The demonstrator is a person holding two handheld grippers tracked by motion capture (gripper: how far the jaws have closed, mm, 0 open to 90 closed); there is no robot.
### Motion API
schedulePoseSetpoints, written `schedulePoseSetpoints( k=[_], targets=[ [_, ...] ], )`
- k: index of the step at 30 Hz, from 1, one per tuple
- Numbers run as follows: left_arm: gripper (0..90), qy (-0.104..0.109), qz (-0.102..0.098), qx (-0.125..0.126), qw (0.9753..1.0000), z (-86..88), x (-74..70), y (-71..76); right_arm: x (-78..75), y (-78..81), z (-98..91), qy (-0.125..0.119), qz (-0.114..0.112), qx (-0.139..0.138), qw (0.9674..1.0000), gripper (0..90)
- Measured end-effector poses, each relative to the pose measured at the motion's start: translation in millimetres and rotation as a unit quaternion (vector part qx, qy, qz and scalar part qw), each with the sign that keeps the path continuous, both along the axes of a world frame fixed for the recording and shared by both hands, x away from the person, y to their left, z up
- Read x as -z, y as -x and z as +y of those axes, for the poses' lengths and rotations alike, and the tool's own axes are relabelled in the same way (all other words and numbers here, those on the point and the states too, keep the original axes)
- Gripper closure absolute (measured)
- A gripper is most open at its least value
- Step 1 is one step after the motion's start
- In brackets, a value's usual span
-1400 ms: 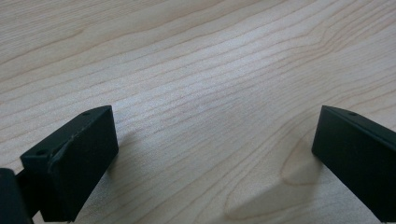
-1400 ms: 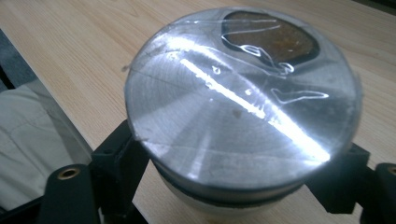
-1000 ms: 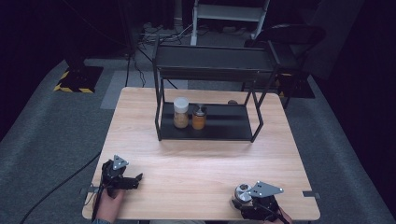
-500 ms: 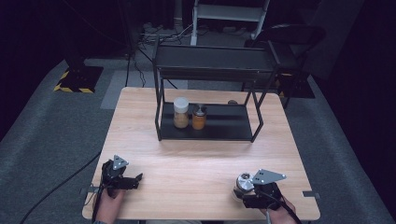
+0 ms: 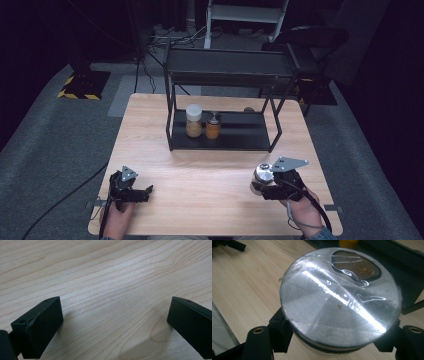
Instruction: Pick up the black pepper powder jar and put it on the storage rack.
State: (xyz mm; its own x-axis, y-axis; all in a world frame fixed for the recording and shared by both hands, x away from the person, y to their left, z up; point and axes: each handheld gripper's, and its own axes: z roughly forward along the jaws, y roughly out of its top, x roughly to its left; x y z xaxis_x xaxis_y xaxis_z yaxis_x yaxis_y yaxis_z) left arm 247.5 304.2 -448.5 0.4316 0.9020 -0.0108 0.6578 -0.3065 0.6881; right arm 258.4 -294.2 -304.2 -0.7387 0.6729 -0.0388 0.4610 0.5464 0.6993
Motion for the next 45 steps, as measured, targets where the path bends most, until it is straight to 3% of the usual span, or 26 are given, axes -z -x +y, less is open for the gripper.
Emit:
schedulePoseSetpoints(
  k=[25, 45],
  targets=[
    [0.2, 0.001, -0.001, -0.006, 1.0, -1.3, 0.3, -1.7, -40.3, -60.4, 15.2, 0.009, -0.014, 0.002, 0.9999, 30.6],
    [0.2, 0.0, -0.001, -0.013, 0.9999, -2.4, 0.2, -1.7, -40.9, -123.7, 38.0, 0.008, -0.006, 0.011, 0.9999, 30.6]
  ],
)
